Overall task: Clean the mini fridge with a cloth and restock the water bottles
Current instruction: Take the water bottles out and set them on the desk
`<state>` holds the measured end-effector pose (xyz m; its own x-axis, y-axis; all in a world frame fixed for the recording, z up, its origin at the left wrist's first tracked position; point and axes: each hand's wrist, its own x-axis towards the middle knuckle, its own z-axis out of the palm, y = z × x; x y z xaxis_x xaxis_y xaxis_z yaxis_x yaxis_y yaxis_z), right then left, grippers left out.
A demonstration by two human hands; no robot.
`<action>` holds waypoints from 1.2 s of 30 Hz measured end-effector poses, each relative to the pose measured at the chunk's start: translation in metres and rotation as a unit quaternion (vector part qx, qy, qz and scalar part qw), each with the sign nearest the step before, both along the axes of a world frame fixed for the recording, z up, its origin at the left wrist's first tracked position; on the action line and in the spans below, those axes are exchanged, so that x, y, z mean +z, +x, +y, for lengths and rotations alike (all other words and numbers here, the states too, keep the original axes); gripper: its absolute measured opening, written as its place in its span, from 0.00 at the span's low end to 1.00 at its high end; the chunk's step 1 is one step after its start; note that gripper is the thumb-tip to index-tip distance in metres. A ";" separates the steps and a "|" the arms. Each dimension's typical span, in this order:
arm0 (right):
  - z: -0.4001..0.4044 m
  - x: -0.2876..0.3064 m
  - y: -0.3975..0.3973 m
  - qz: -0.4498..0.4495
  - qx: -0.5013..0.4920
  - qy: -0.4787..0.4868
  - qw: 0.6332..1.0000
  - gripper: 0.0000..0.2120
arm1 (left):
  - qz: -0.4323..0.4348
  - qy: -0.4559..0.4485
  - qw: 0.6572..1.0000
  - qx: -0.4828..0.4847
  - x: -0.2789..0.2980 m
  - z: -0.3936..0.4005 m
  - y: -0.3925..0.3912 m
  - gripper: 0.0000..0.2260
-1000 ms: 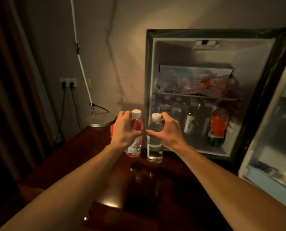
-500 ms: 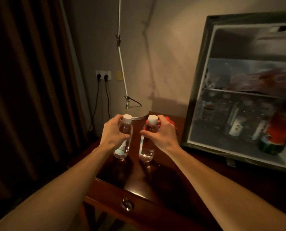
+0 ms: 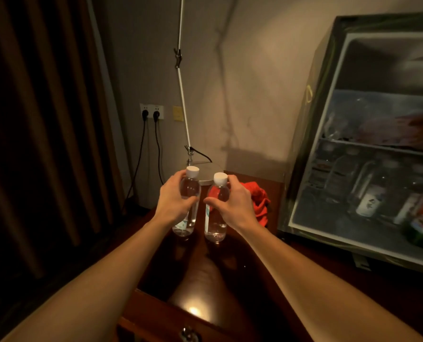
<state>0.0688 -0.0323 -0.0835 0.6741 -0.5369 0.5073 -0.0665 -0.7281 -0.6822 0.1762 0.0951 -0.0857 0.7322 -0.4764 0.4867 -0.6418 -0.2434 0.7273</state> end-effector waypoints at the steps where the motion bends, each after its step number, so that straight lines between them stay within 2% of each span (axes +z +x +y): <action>1: 0.000 0.000 0.000 0.002 0.002 0.001 1.000 0.24 | 0.001 -0.001 1.000 0.000 -0.001 -0.001 0.000 0.30; 6: -0.001 0.003 -0.008 0.022 0.012 0.006 1.000 0.24 | -0.006 -0.006 1.000 0.003 -0.004 -0.001 -0.004 0.29; 10: -0.003 0.011 -0.025 0.062 0.018 0.018 0.998 0.29 | 0.004 0.009 0.998 0.058 -0.003 0.006 -0.009 0.31; 12: -0.004 0.015 -0.035 0.079 0.014 0.019 0.997 0.31 | 0.023 0.019 0.996 0.082 0.001 0.011 -0.012 0.34; 15: -0.004 0.021 -0.049 0.102 0.003 0.025 0.994 0.32 | 0.034 0.041 0.993 0.108 0.007 0.013 -0.021 0.44; 17: -0.007 0.025 -0.062 0.105 -0.009 0.028 0.994 0.28 | 0.003 0.055 0.992 0.113 0.013 0.010 -0.031 0.46; 20: -0.016 0.032 -0.091 0.101 -0.031 0.030 0.994 0.22 | -0.104 0.055 0.987 0.111 0.025 0.001 -0.056 0.42; 22: -0.022 0.037 -0.113 0.103 -0.042 0.027 0.993 0.19 | -0.152 0.054 0.982 0.095 0.035 -0.009 -0.080 0.37; 25: -0.032 0.042 -0.145 0.103 -0.069 0.022 0.992 0.19 | -0.164 0.064 0.984 0.011 0.047 -0.030 -0.122 0.32; 31: -0.056 0.062 -0.212 0.122 -0.112 -0.015 0.986 0.23 | -0.180 0.101 0.975 -0.080 0.062 -0.078 -0.204 0.29; 36: -0.089 0.071 -0.265 0.142 -0.179 -0.041 0.973 0.22 | -0.166 0.130 0.969 -0.127 0.065 -0.125 -0.256 0.31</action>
<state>-0.1960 -0.1208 -0.0128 0.5708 -0.7281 0.3795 -0.5020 -0.6753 -0.5403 -0.0802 -0.0300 -0.0210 0.3992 -0.7586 0.5149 -0.8932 -0.1949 0.4053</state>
